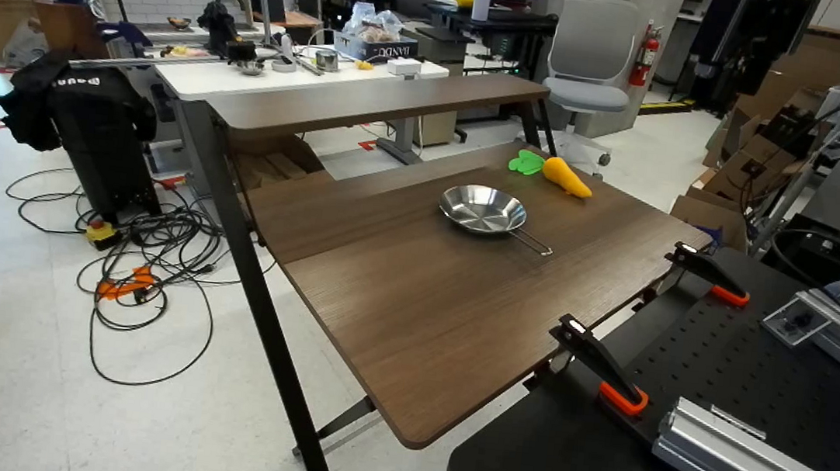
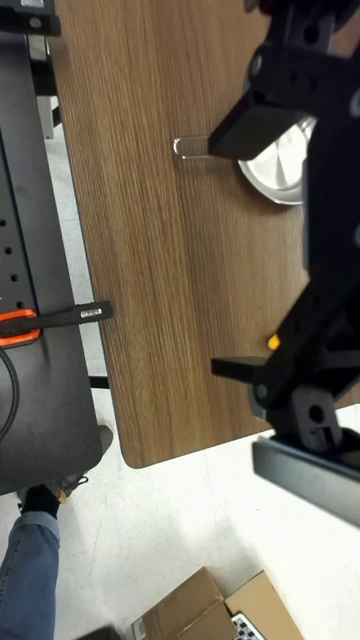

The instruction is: Place the carrot plush toy on the silver pan

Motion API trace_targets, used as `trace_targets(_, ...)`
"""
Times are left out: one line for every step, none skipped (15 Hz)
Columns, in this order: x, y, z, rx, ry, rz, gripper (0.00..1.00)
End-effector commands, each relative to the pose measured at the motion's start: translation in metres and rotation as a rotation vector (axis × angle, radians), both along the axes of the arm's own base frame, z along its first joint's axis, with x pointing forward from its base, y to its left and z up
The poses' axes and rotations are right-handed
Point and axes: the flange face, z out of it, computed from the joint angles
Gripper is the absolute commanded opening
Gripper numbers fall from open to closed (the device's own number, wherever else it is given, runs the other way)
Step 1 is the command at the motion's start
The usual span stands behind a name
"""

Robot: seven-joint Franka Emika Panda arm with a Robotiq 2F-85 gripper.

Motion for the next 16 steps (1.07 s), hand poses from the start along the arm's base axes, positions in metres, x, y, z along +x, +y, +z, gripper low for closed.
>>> trace_targets(0.032, -0.027, -0.033, -0.028, -0.001, -0.002, 1.00)
trace_targets(0.041, -0.032, -0.042, -0.034, 0.002, -0.005, 1.00)
trace_targets(0.049, -0.036, -0.049, -0.041, 0.003, -0.004, 1.00)
trace_targets(0.060, -0.041, -0.057, -0.047, 0.008, -0.005, 1.00)
trace_targets(0.069, -0.046, -0.063, -0.048, 0.010, -0.005, 1.00)
trace_targets(0.079, -0.050, -0.069, -0.051, 0.014, -0.007, 1.00)
trace_targets(0.089, -0.056, -0.073, -0.055, 0.013, -0.008, 1.00)
trace_targets(0.099, -0.061, -0.078, -0.056, 0.016, -0.010, 1.00)
trace_targets(0.108, -0.066, -0.081, -0.060, 0.019, -0.012, 1.00)
trace_targets(0.118, -0.071, -0.086, -0.062, 0.018, -0.012, 1.00)
trace_targets(0.127, -0.076, -0.088, -0.066, 0.019, -0.012, 1.00)
trace_targets(0.137, -0.080, -0.093, -0.071, 0.019, -0.011, 1.00)
trace_targets(0.145, -0.083, -0.095, -0.075, 0.016, -0.010, 1.00)
trace_targets(0.153, -0.086, -0.101, -0.076, 0.014, -0.006, 1.00)
trace_targets(0.160, -0.088, -0.104, -0.081, 0.012, -0.004, 1.00)
trace_targets(0.168, -0.090, -0.110, -0.083, 0.011, 0.000, 1.00)
